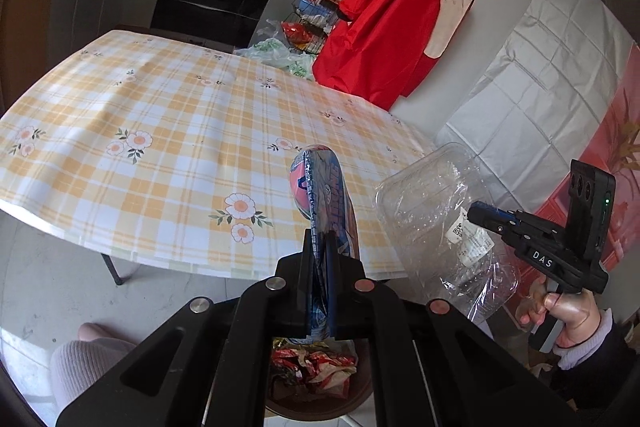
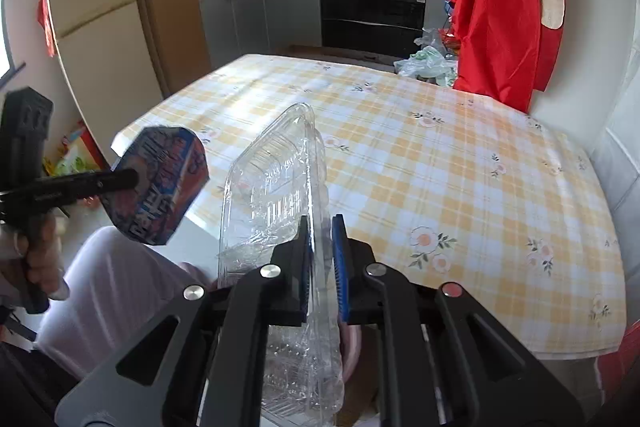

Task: Collect trash
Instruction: 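Carry the snack wrapper and clear container over the bin and open both grippers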

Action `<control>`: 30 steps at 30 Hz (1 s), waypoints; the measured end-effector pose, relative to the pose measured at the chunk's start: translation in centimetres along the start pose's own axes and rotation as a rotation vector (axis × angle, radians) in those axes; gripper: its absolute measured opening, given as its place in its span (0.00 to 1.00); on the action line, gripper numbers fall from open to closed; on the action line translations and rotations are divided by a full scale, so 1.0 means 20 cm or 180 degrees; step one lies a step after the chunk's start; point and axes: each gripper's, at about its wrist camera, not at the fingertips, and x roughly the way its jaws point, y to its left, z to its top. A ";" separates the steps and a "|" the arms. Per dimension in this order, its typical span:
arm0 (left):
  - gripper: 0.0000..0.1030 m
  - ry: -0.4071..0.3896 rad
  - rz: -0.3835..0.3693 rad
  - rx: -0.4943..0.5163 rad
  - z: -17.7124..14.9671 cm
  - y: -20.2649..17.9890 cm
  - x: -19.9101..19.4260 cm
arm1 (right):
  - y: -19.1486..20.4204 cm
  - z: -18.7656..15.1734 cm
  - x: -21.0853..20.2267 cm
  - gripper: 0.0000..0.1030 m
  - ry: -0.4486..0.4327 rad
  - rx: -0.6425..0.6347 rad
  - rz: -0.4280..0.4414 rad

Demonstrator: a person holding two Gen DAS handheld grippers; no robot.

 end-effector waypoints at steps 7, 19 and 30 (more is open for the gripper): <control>0.05 0.0037 0.0081 -0.0145 -0.07 0.05 -0.04 | 0.04 -0.05 0.00 0.14 0.0084 -0.0014 0.0085; 0.05 0.0118 0.0176 -0.0158 -0.13 0.07 -0.03 | 0.08 -0.07 0.04 0.36 0.0148 0.0032 0.0240; 0.05 0.0408 0.0126 -0.0057 -0.21 0.02 0.06 | -0.02 -0.04 -0.06 0.77 -0.0083 0.0273 0.0075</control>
